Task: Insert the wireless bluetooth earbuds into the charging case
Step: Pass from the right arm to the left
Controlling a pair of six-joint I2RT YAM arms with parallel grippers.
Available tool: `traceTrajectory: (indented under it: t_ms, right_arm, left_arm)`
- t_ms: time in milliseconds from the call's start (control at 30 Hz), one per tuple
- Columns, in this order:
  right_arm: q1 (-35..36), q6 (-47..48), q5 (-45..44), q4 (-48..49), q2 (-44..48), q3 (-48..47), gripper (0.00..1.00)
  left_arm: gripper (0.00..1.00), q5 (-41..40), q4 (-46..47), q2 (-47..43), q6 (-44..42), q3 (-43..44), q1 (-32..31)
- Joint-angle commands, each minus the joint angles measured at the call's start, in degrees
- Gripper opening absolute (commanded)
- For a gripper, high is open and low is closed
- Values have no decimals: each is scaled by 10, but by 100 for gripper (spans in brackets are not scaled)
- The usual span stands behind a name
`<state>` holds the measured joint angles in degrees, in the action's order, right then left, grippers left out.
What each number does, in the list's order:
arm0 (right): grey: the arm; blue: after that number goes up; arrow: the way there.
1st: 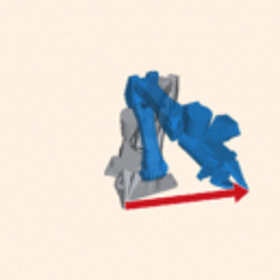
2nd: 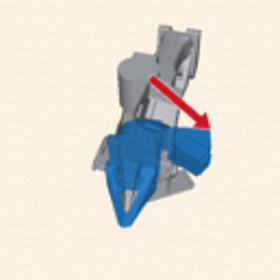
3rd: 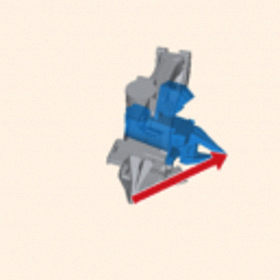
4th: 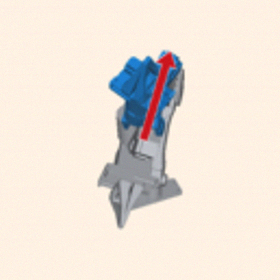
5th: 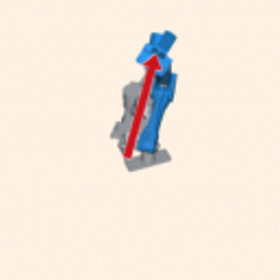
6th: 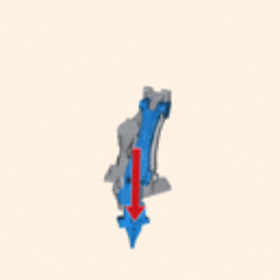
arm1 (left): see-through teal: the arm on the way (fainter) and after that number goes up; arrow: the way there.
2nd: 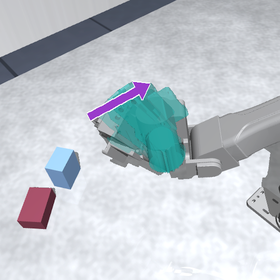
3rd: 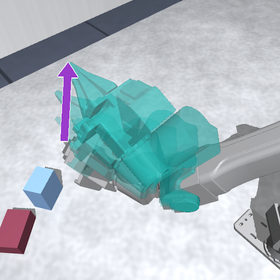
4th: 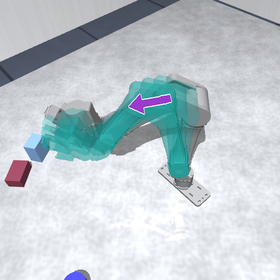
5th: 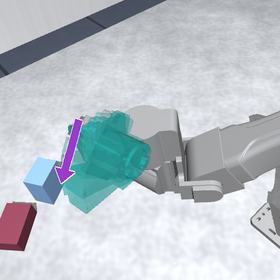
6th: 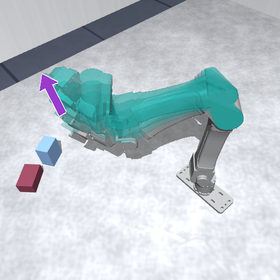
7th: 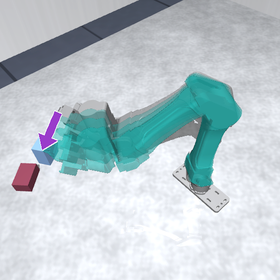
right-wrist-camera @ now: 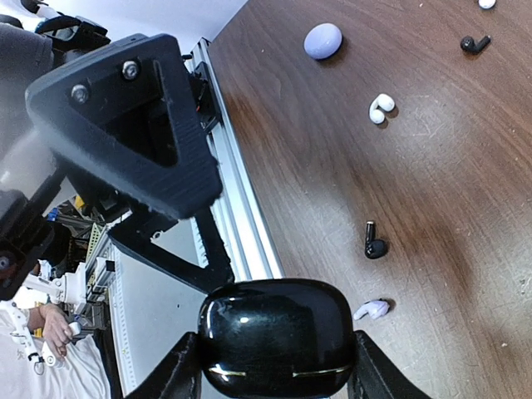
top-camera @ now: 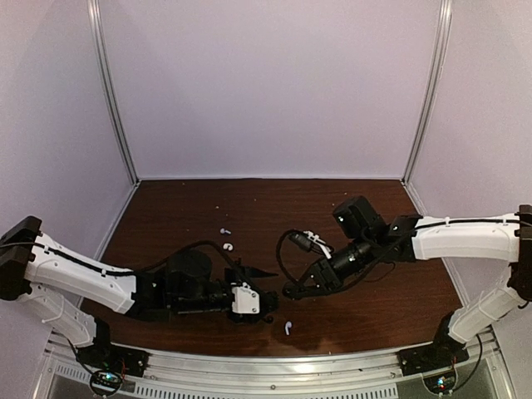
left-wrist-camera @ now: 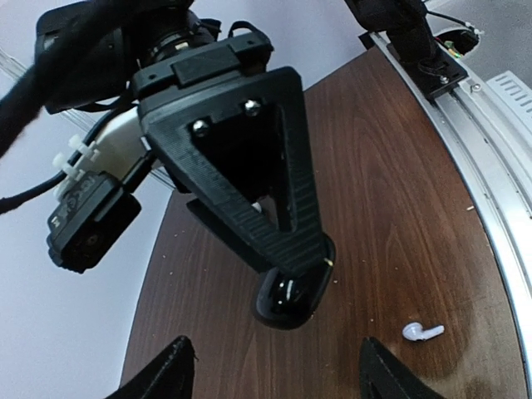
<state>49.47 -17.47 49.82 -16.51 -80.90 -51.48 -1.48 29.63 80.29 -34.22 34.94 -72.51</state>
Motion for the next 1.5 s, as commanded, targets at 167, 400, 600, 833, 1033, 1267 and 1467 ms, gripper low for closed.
traceTrajectory:
  t_ms: [167,400,600,833,1033,1267,1467]
  right_arm:
    - [20,-12,20,-6,-21,-22,43]
    - [26,-16,15,-13,-26,-30,43]
    - [29,-15,12,-16,-26,-30,42]
    - [29,-2,4,-27,-24,-36,43]
    - [29,9,9,-18,-4,-44,62]
    - [22,60,-53,-35,48,-62,91]
    - [5,68,-114,44,136,-34,98]
  left_arm:
    - [59,-5,-31,28,-42,42,-34]
    - [49,-24,-55,57,-56,74,-46]
    - [38,-31,-65,69,-57,85,-49]
    - [25,-47,-59,62,-49,78,-49]
    - [14,-54,-48,50,-39,71,-49]
    - [13,-52,-25,22,-12,55,-48]
    - [12,-2,11,-31,65,33,-20]
